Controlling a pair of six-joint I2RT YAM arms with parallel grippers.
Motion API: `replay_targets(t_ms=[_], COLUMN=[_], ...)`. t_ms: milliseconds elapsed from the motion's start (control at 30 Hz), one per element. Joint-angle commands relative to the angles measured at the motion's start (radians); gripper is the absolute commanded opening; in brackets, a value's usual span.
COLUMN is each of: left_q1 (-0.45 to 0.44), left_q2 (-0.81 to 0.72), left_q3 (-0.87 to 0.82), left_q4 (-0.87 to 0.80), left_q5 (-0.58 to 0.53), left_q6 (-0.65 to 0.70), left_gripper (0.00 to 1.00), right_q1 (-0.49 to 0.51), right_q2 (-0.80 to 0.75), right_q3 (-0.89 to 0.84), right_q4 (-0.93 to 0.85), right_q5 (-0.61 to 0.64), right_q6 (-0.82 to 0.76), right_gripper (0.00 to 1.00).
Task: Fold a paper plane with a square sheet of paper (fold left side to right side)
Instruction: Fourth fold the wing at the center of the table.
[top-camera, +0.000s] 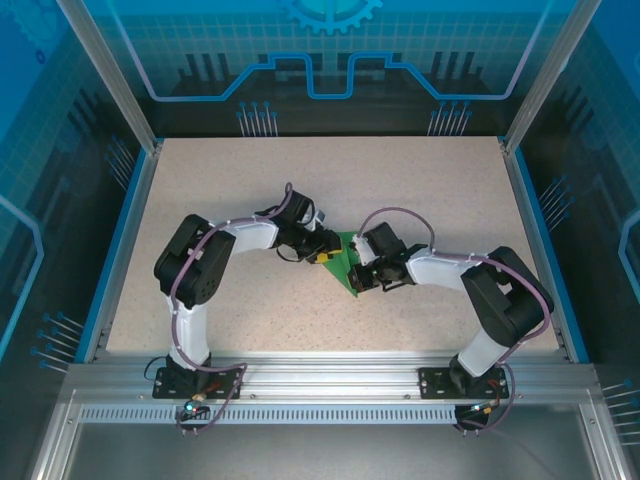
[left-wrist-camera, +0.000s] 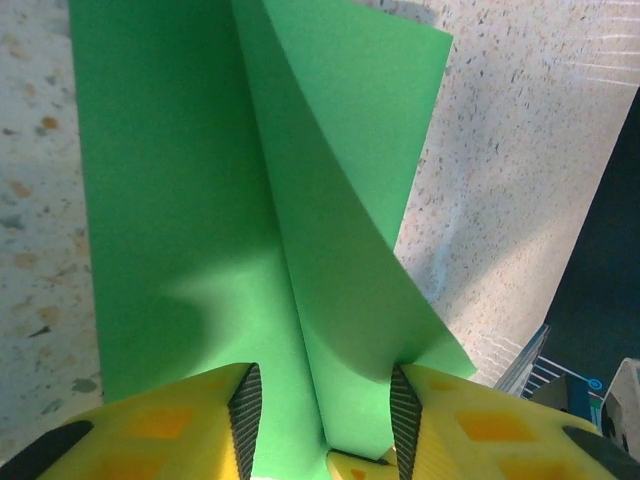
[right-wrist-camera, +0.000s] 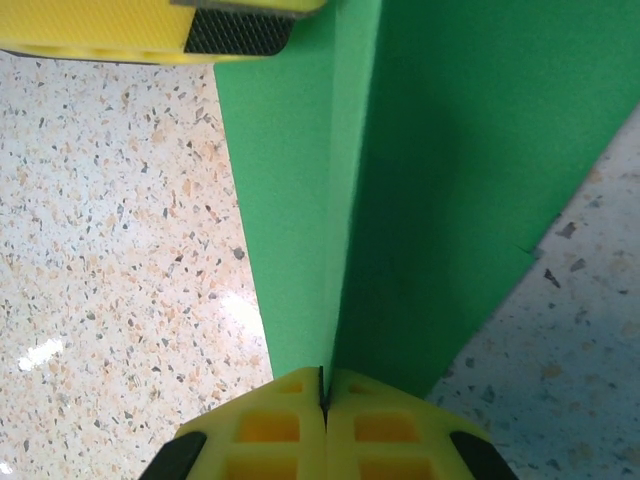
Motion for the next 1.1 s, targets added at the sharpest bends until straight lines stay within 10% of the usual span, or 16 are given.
replay_targets(t_ms=[0,1067], left_q1=[-0.007,-0.011], left_q2=[0.025,0.091], left_q3=[0.035,0.062], left_q4=[-0.006,-0.097], left_q5=[0.017,-0.036], left_q6=[-0.005,-0.008], left_gripper=[0.43,0.48], right_q1=[-0.015,-0.038], right_q2=[0.019,-0.007], right_q3=[-0.009,0.013], right_q4=[0.016,0.021], right_q5=[-0.033,-0.094], right_q6=[0.007,0.017], right_gripper=[0.04,0.22])
